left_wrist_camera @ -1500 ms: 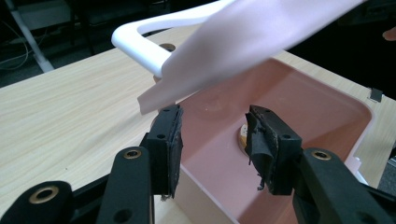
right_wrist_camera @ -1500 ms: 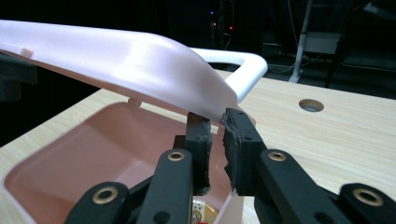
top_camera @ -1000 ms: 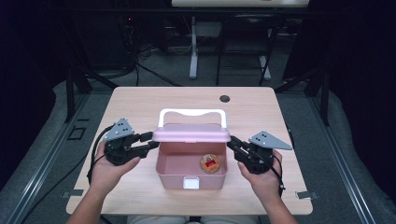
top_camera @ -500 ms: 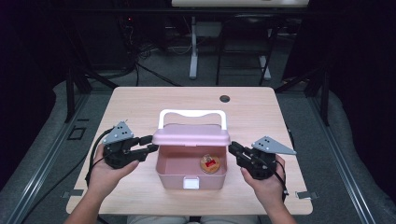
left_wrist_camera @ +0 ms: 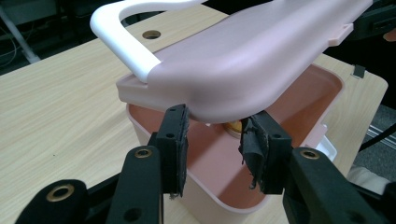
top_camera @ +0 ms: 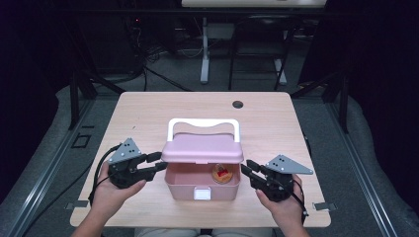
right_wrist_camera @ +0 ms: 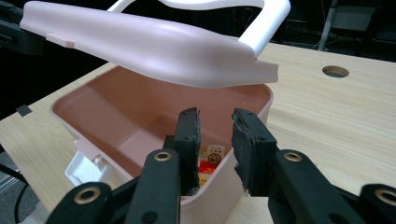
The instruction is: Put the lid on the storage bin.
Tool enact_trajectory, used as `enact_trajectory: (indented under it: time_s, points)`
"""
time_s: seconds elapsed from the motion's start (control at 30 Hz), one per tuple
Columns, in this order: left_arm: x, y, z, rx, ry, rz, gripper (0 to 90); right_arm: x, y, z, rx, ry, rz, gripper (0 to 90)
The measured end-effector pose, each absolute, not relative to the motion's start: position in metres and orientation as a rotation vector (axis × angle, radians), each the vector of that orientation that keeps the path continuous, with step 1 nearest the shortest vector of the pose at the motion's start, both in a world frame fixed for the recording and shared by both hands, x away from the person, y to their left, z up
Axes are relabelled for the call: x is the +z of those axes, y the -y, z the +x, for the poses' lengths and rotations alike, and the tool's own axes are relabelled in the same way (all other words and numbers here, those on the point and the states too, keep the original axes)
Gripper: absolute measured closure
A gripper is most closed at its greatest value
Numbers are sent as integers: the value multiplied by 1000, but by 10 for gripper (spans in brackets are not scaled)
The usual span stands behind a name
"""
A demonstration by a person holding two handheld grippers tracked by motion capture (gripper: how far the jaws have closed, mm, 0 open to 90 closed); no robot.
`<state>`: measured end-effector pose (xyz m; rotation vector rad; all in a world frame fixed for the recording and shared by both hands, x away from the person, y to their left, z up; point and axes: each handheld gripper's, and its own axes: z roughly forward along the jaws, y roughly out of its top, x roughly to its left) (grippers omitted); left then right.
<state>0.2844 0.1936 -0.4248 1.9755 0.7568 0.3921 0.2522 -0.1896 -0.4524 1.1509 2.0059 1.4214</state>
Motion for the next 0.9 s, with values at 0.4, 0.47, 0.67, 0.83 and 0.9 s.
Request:
enact_trajectory:
  time_s: [0.4, 0.47, 0.67, 0.83, 0.9]
  points:
    - [-435, -196, 274, 390, -755, 1965, 592, -458, 189, 245, 1438, -2027, 1132, 704]
    - [-438, -196, 272, 384, -750, 1967, 586, -458, 188, 243, 1424, -2031, 1117, 701]
    - [-442, -197, 270, 389, -739, 1962, 580, -460, 186, 241, 1422, -2041, 1114, 693]
    - [-445, -198, 268, 380, -740, 1971, 580, -464, 183, 239, 1404, -2052, 1106, 685]
    - [-447, -198, 267, 376, -742, 1970, 580, -465, 183, 240, 1405, -2060, 1109, 686]
